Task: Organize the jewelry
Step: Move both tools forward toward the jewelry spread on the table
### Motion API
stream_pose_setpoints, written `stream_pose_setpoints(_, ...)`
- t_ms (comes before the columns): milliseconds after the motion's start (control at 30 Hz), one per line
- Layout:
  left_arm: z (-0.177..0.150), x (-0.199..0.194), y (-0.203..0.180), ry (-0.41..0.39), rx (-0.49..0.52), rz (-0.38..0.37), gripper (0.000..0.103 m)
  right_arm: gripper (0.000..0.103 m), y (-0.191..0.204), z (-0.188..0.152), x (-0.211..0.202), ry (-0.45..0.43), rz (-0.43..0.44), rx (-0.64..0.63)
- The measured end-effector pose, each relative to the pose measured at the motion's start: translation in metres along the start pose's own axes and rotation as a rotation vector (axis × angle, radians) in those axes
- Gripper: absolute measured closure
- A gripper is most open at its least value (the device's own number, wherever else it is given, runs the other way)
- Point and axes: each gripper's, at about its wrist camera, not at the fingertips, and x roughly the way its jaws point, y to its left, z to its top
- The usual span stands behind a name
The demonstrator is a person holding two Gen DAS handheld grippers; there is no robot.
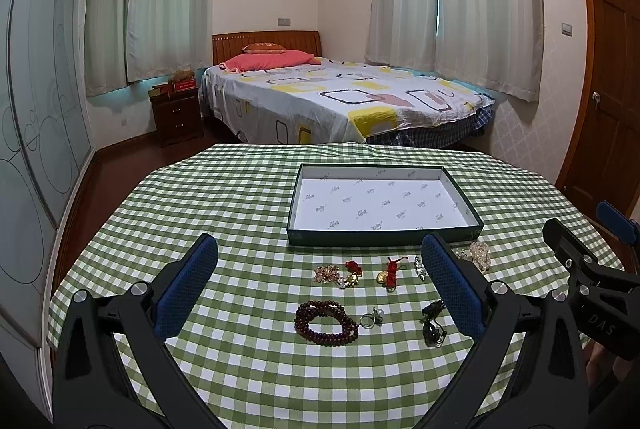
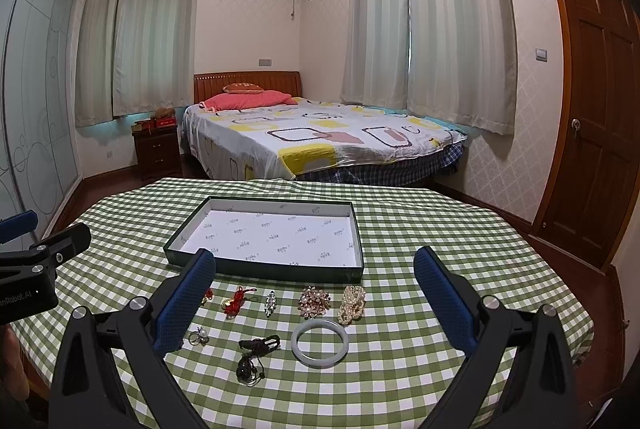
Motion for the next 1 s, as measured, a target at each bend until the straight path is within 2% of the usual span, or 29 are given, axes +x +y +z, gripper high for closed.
stream_pose_setpoints(333,-0.011,0.032,0.013,0.032,-0.004,0.026,0.004,0.006,-0.005,-0.019,0.025,0.024,0.007,0.005)
stream_pose_setpoints(567,-0.042,0.079,0.028,0.168,-0.024,0.034,0.004,0.006,-0.002,-0.050,0.057,0.091,0.003,-0.031)
stream_pose_setpoints(700,-0.058,0.100,0.026,0.242,-0.016,0.031,0.004,0.006,-0.001,-0.068,0.076,0.162,0.006,-0.041)
stream_pose_setpoints(1000,-0.081,0.141,0.021,0.375,-0.017,0.013,0.004,0.006,-0.004,-0.082,0.101,0.250,0.027,-0.030)
